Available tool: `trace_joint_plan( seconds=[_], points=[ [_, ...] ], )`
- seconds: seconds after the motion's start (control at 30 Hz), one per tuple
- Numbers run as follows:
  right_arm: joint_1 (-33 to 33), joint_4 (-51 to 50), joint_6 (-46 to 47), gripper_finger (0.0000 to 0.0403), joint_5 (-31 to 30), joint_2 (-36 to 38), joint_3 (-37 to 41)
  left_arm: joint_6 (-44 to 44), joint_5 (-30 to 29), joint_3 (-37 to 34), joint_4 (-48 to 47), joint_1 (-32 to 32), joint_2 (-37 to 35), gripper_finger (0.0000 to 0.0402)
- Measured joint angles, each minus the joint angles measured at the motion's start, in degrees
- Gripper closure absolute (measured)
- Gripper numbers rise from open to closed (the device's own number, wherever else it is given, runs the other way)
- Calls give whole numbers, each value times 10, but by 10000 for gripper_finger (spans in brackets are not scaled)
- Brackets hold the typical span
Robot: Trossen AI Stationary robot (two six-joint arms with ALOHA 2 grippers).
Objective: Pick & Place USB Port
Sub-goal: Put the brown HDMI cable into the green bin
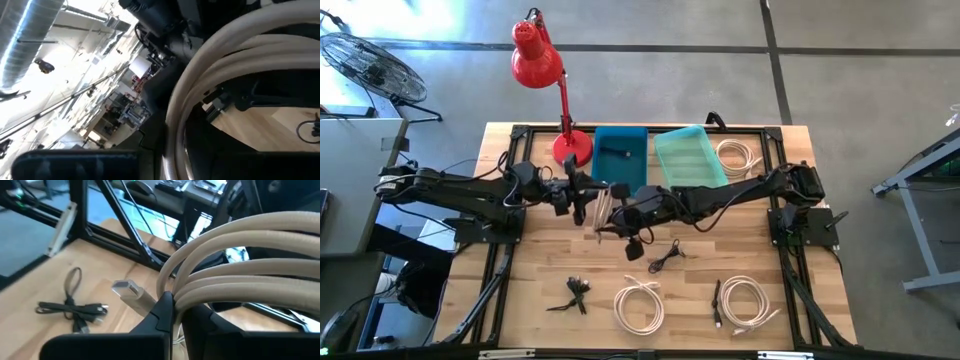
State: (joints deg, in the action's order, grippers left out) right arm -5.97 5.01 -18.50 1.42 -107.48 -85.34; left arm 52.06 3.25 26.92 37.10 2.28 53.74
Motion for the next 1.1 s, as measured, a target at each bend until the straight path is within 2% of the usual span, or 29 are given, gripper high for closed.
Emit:
trace_joint_plan(
  seconds=[0.13, 0.57, 0.83, 1.1],
  points=[
    [-5, -5, -12, 393, -26, 0, 0, -2, -7, 0, -2, 0, 0, 333],
    [-9, -26, -21, 395, -53, 0, 0, -48, -19, 0, -17, 0, 0, 330],
    [-15, -42, -26, 395, -85, 1, 0, -25, -23, 1, -13, 0, 0, 330],
    [-18, -49, -27, 395, -91, 2, -1, -13, -21, 1, -10, -1, 0, 325]
  ],
)
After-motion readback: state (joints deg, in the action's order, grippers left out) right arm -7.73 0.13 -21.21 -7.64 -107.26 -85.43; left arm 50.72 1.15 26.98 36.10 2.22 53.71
